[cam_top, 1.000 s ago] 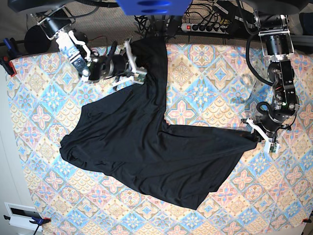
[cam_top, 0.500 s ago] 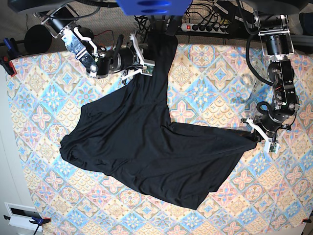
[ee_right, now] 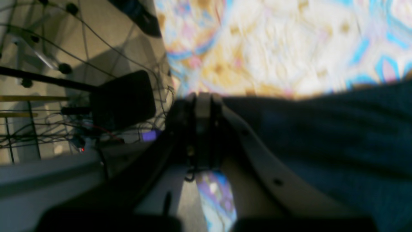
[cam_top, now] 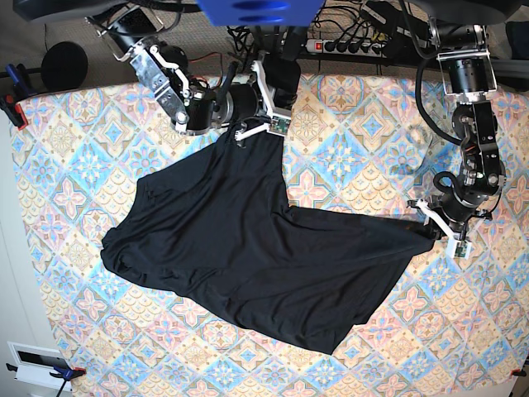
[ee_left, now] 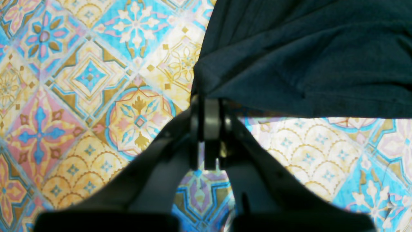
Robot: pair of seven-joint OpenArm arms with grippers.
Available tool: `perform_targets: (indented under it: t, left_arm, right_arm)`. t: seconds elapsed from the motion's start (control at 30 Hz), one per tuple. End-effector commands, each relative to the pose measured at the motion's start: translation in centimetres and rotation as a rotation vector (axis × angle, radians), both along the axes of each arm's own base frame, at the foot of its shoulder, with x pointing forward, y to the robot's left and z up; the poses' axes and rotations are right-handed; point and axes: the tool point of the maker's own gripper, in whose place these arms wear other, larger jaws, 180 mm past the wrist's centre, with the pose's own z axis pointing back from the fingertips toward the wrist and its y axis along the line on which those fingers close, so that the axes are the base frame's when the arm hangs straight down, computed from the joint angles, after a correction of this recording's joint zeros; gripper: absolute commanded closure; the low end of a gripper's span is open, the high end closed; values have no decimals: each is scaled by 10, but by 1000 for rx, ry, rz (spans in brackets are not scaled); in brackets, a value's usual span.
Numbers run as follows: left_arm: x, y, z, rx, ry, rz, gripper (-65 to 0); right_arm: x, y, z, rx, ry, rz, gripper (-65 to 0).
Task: Layout the t-shirt on the table in an organized manner, then fold the t-shirt properly
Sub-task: 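Lift the grasped shirt fabric with the right gripper and pull it outward, then release the shirt and move the right gripper back along its edge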
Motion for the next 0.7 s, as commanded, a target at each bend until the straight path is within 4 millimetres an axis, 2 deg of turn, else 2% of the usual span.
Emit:
perform_targets:
  t: [0.0,0.1,0.23,0.3,0.4,0.47,0.5,0.67]
  left_arm:
    - [10,7,20,15,-63,3,0]
    - [10,7,20,15,-63,3,0]
    - [10,7,20,15,-63,3,0]
    - [10,7,20,15,-61,3,0]
    - [9,7,19,15,-59,3,0]
    - [9,7,19,15,-59,3,0]
    - [9,7,19,15,-59,3,0]
    - [9,7,19,17,-59,3,0]
  right_arm:
    - [6,9,13,52,-21,-2,-4]
    - [9,26,22,103,-20,-14,-4]
    - [40,47,51,180,-91,-38,-4]
    - [59,48,63,209,-123,-81,-4]
    - [74,38,66,207,-138,-133,-4]
    - [88,22,65,191,-152,-186,-4]
    - [100,2,58,146,-171,-232,-4]
    - [138,-71,33,-52,-243,-393,-4]
